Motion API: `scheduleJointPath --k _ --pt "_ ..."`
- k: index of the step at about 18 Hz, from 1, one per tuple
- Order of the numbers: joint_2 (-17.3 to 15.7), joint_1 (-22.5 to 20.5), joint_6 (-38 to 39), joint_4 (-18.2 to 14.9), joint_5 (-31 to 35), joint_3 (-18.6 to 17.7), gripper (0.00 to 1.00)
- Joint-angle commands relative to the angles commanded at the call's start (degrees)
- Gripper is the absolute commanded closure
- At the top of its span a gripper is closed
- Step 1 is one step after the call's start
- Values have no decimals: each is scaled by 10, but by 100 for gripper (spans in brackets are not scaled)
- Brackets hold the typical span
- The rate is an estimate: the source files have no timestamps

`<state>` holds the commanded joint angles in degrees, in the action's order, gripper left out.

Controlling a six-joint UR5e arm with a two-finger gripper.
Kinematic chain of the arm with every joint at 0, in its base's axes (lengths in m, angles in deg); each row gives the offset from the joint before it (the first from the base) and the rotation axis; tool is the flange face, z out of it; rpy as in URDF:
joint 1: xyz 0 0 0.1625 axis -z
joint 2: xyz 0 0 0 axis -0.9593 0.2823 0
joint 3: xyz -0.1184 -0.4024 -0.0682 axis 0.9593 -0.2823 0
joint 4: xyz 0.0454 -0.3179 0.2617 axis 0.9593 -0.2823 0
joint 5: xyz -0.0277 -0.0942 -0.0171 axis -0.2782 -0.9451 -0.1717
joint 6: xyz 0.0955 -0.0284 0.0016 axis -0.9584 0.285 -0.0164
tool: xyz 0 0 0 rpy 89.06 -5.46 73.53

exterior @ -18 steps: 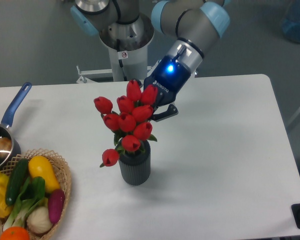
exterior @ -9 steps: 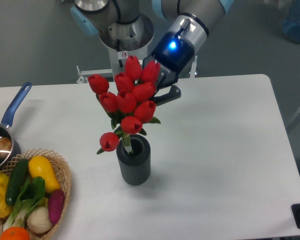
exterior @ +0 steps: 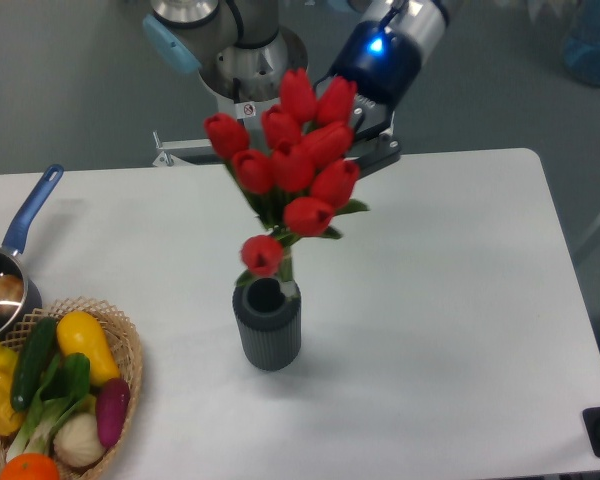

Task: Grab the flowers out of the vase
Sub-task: 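Lift the gripped tulips straight up out of the grey vase, then carry the tulip bunch away from the vase and hold it aloft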

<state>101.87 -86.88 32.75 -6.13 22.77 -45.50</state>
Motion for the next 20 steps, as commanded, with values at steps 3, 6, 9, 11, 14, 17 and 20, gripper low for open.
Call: scheduleJointPath --k 3,6,9,11,14,17,20 --pt "15 -7 -11 0 96 21 100" --pt "26 -6 -81 -1 208 26 100" --pt "39 -6 -107 -3 287 17 100" --pt "51 -11 -113 -3 319 15 100" --pt "72 -8 -115 -3 401 21 100" --pt "99 -6 -121 -6 474 44 100" --pt "120 -2 -161 -7 526 53 100"
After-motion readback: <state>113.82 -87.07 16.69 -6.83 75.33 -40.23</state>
